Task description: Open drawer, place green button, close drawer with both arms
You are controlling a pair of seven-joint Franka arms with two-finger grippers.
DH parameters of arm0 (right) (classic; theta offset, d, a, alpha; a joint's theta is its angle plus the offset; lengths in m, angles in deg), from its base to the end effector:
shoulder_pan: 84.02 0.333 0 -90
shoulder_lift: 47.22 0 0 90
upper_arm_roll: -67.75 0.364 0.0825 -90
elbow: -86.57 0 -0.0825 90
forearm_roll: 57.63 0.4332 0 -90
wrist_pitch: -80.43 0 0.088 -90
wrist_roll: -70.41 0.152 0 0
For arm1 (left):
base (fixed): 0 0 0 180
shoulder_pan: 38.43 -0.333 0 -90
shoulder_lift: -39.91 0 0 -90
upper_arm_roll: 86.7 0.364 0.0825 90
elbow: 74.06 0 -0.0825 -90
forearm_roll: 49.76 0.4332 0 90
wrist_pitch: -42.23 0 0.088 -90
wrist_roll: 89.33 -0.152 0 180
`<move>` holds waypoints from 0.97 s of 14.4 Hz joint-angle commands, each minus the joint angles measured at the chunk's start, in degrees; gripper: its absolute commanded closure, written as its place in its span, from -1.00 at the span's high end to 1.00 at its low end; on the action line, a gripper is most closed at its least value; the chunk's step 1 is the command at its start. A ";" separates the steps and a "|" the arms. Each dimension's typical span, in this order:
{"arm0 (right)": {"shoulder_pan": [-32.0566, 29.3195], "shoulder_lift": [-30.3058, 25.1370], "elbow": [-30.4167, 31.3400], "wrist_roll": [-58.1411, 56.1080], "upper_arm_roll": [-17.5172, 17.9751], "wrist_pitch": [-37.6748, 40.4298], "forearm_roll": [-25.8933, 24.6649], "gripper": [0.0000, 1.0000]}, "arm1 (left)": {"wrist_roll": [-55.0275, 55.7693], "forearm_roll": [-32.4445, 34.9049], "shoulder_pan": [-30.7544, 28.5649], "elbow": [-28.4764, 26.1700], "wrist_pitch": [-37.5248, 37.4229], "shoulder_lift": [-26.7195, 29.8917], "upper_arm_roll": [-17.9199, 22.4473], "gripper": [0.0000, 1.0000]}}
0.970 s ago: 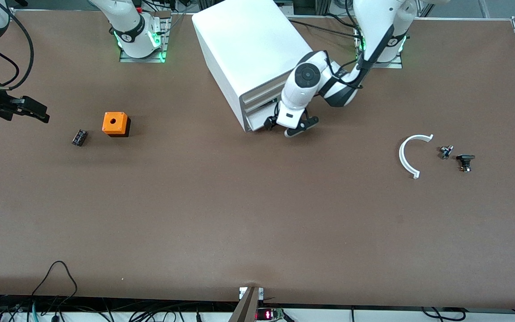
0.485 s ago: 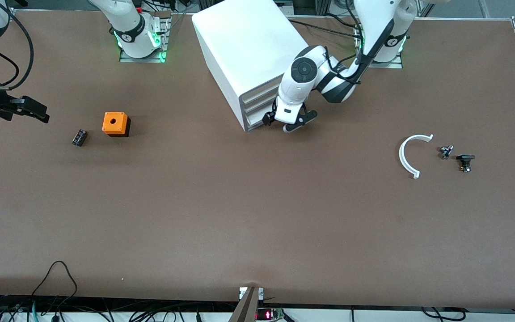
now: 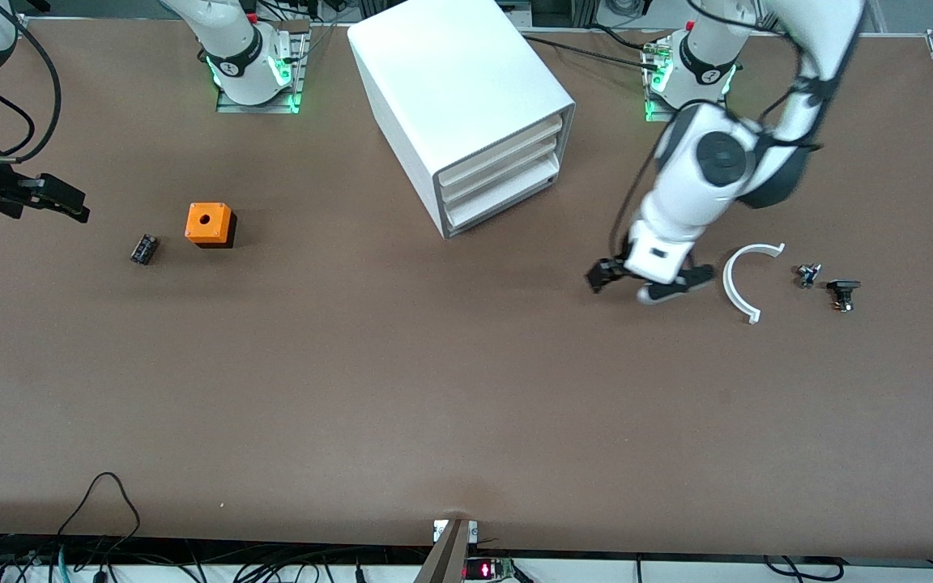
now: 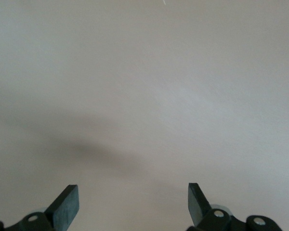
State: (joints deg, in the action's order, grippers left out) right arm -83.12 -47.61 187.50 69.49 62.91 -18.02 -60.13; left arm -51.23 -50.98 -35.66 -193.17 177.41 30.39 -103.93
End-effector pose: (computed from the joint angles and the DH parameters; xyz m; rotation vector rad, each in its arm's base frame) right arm 0.6016 -0.0476 0.5444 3.0993 -0.0705 -0.0593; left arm 0.5985 -0.2160 0.3361 2.9812 0.5071 0.1132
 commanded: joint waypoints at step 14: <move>-0.03 0.21 -0.74 0.21 -0.08 0.36 1.01 1.00 | -39.16 2.88 -4.52 17.59 -39.11 13.65 12.04 1.00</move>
State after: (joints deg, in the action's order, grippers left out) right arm -83.12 -47.60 187.50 69.49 62.91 -18.02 -60.13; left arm -89.44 -49.00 -39.64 -177.72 139.87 45.20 -91.37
